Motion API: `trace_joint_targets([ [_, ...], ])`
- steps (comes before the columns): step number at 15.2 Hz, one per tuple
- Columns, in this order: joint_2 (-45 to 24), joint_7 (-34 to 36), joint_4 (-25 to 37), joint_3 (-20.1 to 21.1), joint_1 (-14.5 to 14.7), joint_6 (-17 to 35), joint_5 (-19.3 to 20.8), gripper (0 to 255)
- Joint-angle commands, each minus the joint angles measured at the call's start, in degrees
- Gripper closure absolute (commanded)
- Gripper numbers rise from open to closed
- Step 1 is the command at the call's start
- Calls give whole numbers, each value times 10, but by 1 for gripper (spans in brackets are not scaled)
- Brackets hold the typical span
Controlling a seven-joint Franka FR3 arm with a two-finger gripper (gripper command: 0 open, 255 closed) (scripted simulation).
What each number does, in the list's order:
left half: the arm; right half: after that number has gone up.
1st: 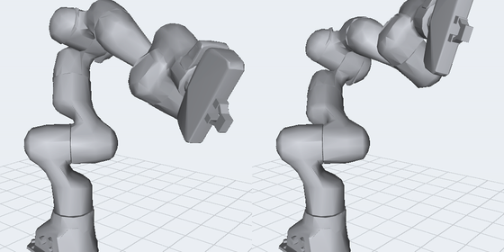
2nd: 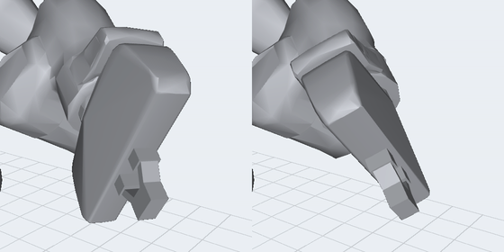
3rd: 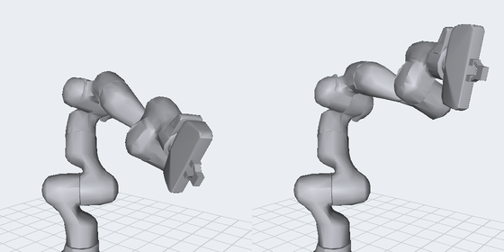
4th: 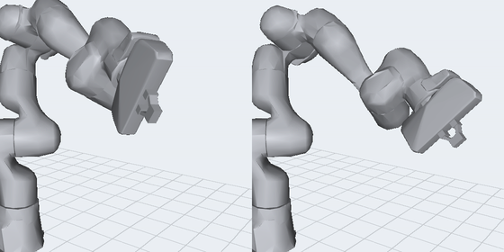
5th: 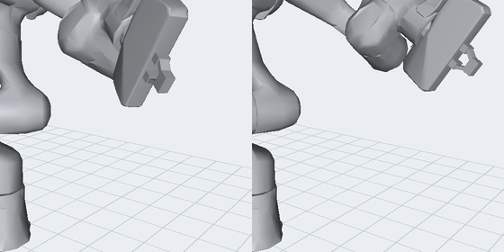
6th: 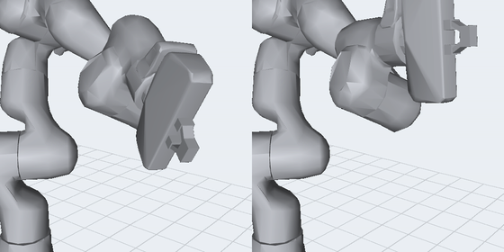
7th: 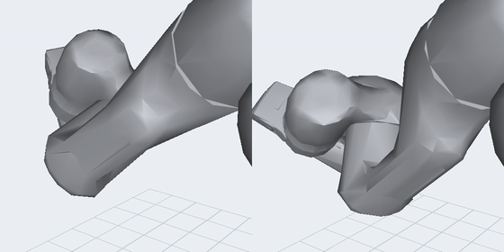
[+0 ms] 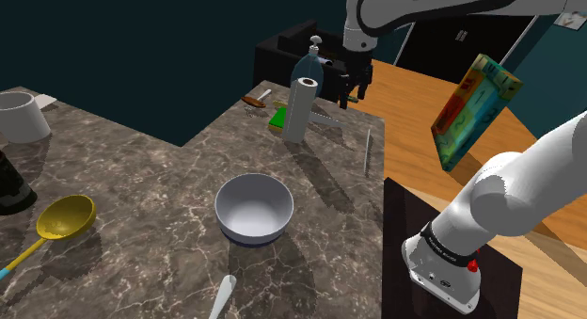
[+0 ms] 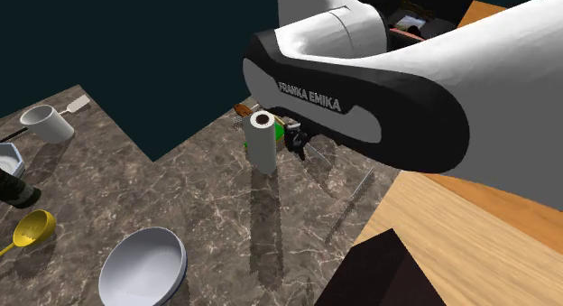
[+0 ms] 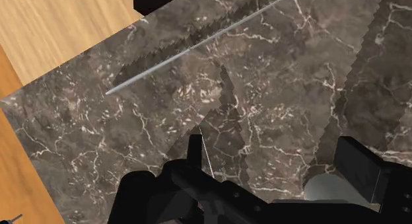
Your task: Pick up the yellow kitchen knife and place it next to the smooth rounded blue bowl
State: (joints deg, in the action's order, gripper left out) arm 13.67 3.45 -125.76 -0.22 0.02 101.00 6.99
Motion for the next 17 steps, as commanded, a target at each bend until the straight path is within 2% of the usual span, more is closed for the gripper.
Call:
trace_joint_targets([
  [1,-50,-10,34,-3,-2,14,3,0],
  [9,-237,-40,187,-4,-3,38,10,0],
  [16,-404,-65,363,-2,-2,20,14,0],
  [17,-404,-65,356,-2,-2,28,14,0],
])
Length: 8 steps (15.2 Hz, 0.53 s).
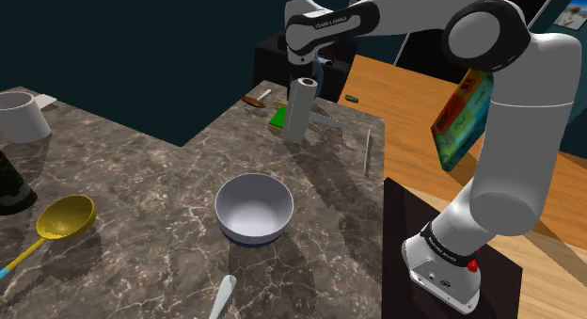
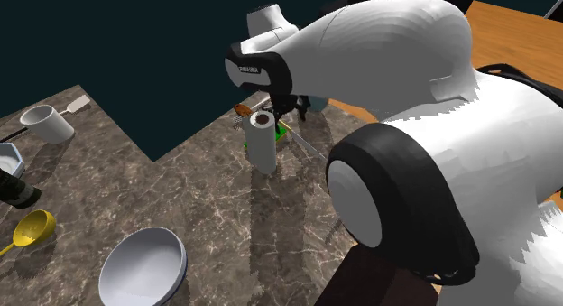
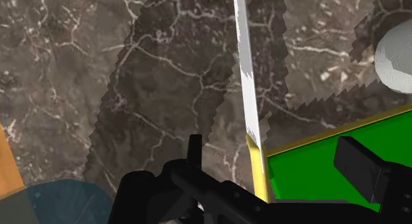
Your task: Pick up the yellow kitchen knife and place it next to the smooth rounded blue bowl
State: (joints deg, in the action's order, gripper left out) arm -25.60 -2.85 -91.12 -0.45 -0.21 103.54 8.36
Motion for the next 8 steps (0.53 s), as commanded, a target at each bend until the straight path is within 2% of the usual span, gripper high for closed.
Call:
trace_joint_targets([
  [1,-12,-1,2,0,-1,10,1,0],
  [8,-16,1,-34,-2,-4,51,3,0],
])
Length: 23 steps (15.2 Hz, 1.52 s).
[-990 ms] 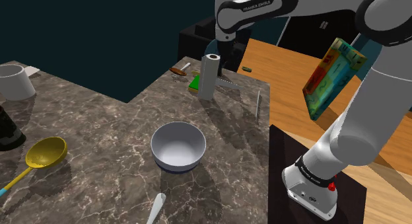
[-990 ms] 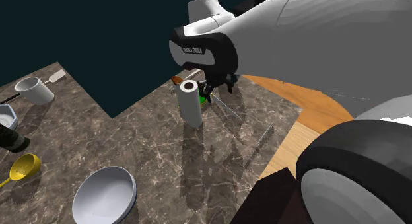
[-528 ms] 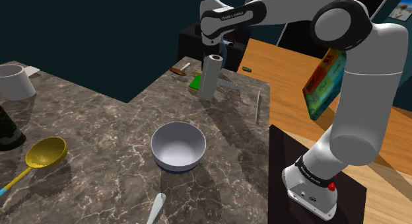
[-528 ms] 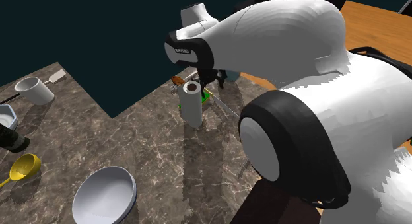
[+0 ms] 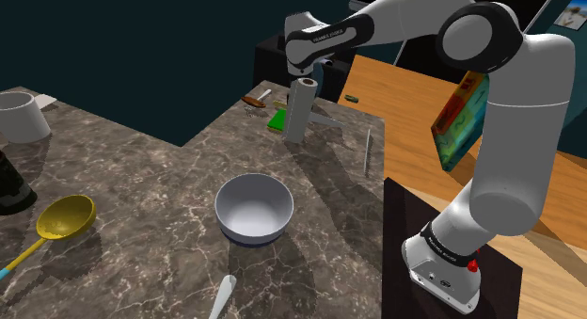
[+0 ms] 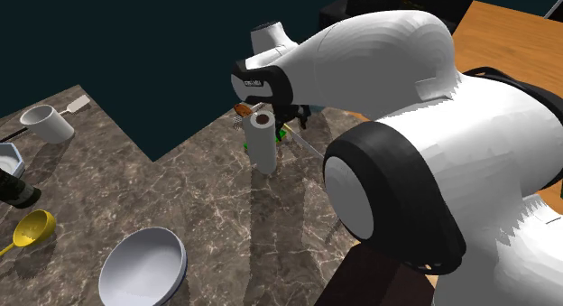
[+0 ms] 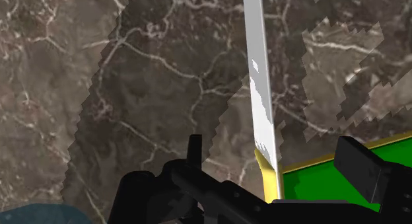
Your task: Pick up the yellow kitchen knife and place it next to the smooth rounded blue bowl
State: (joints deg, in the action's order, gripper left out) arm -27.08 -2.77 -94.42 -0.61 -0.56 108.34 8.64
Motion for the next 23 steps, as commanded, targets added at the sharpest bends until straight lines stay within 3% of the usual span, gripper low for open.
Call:
trace_joint_targets([
  [1,-2,0,-1,0,0,3,0,0],
  [6,-1,0,-1,0,0,3,0,0],
  [7,-1,0,-1,0,0,3,0,255],
  [16,-2,0,-1,0,0,3,0,255],
  [23,20,-6,22,0,0,-41,-2,255],
])
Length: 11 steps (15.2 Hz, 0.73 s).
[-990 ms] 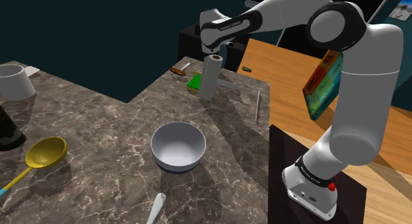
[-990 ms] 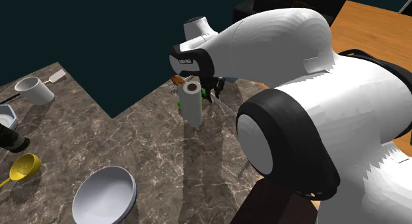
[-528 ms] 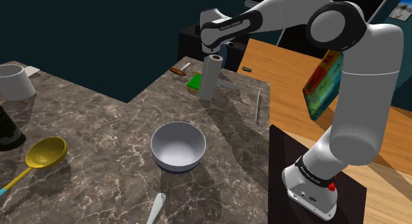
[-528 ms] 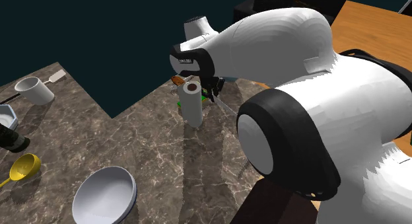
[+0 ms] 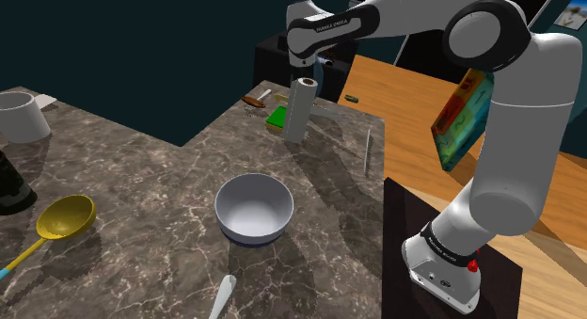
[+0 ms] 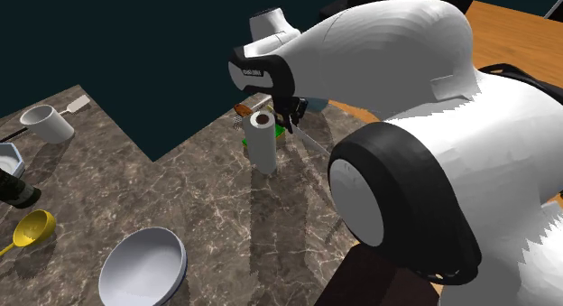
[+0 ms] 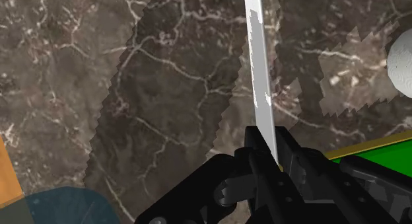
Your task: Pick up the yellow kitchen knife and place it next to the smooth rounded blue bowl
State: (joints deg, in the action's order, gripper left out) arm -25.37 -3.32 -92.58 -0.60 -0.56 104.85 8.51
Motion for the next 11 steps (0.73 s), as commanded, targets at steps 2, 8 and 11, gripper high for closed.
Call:
trace_joint_targets([
  [2,8,-2,11,0,0,-19,-1,255],
  [8,21,-8,39,0,1,-59,-2,255],
  [11,26,-10,55,0,1,-80,-2,255],
])
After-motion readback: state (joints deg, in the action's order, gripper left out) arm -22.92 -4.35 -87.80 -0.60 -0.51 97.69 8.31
